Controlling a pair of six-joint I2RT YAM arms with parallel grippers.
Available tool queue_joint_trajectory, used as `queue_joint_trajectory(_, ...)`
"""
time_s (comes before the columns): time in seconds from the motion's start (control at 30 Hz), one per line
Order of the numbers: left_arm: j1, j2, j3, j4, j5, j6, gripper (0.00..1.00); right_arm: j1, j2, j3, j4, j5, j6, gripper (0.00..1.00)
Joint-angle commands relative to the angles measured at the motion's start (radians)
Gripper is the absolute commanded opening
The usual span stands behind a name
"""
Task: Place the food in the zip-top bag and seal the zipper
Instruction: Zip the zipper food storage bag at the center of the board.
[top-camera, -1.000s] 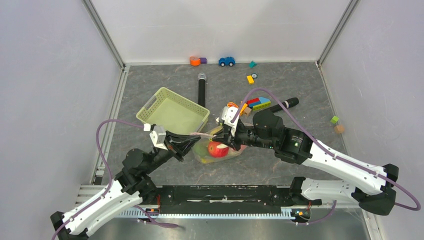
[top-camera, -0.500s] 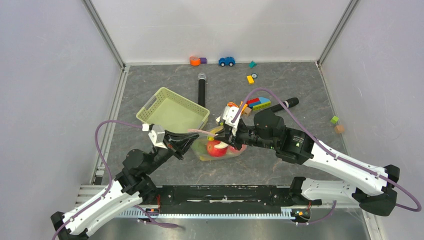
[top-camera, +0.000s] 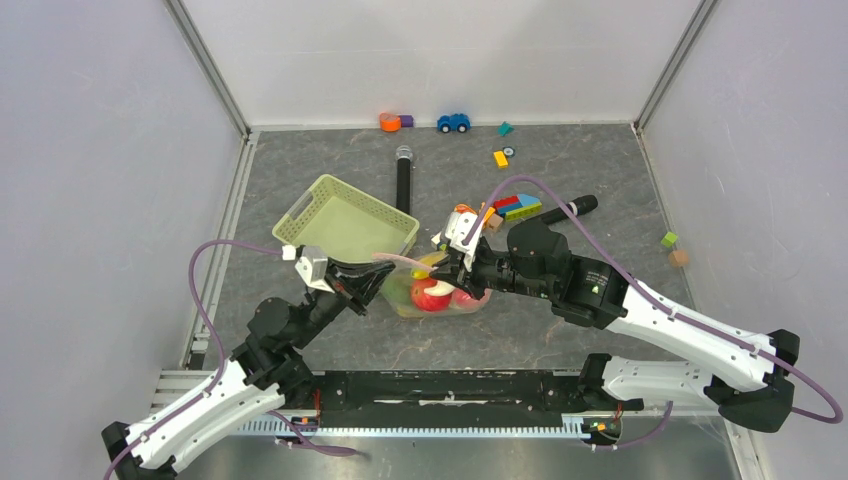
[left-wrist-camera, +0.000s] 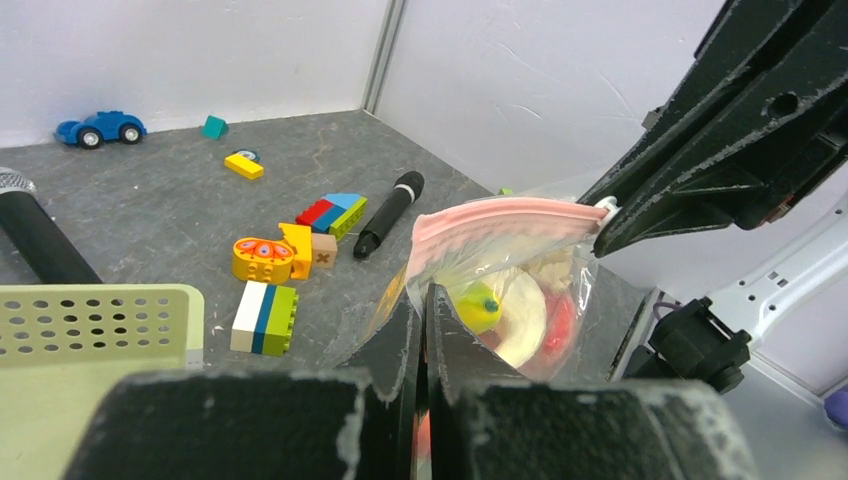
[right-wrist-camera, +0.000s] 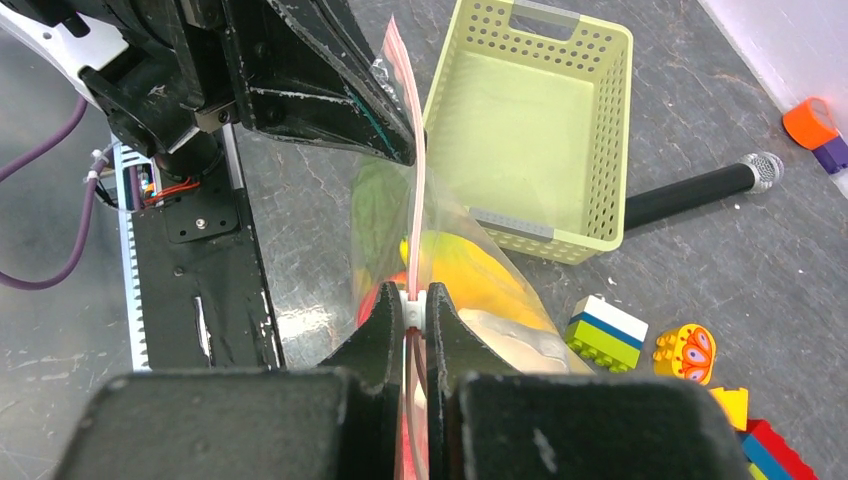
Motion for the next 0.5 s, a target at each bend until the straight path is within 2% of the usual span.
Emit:
queue_joint_trajectory(0.0,0.013,0.013,0.002,-0.023,-0.198,-0.02,0.02,-0.004,-0.062,0.019,0.002,0.027,-0.016,0.0)
queue_joint_trajectory(0.1,0.013,0.019,0.006,-0.016,-0.166,-0.021,0.02,-0.004,-0.063,0.012,0.001,0.019,-0.012,0.0)
queue_joint_trajectory(0.47,0.013,0.052,0.009,-0.022,-0.242,-0.047,0.02,-0.004,-0.077,-0.009,0.0,0.049,-0.016,0.0)
